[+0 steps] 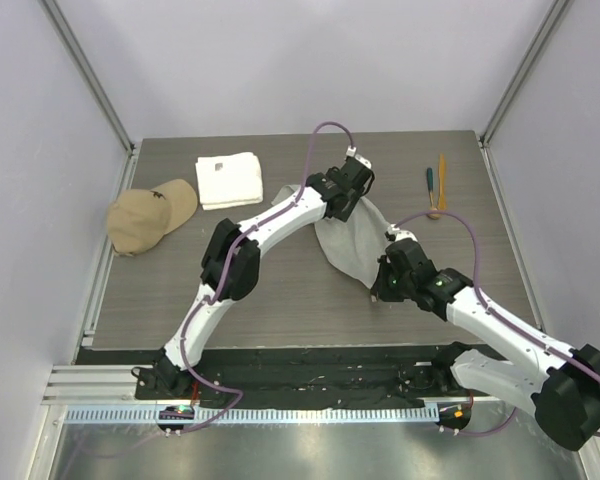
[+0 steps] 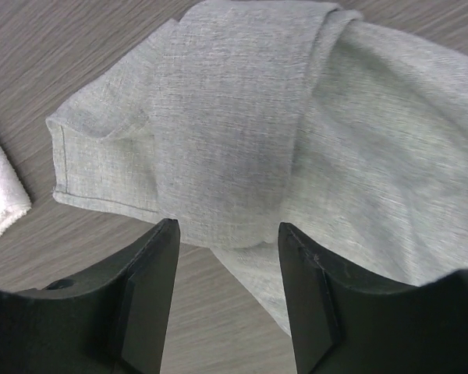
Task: Fold the napkin into a case and place the utensils inside
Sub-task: Pick up the crumpled napkin from the center of the board, then flatten out the crumpled napkin at the center of the board.
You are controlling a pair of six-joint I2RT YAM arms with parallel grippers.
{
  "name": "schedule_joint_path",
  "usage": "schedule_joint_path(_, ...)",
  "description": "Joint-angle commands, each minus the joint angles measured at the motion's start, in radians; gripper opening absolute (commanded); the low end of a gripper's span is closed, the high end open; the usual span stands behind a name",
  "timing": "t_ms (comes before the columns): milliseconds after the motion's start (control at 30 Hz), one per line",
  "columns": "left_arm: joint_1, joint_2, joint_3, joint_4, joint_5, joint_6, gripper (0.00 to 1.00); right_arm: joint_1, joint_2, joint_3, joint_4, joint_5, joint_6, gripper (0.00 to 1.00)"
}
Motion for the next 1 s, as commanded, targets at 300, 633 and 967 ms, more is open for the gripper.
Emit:
schedule_joint_path(300,0.009,0.074,0.105,-0.012,-0.098,0.064,0.49,-0.001,-0.049,0.006,0.004,-0.01,0.021,0.01)
schedule_joint_path(633,0.01,-0.176,0.108,-0.09,-0.17,0.038,0.0,0.001,-0.163,0.031,-0.075,0.156,0.112,0.01)
schedule_joint_path(967,0.027,-0.455,0.05,-0.185,-0.055,0.001,0.0,-0.001,-0.193,0.138,-0.123,0.32,0.077,0.01)
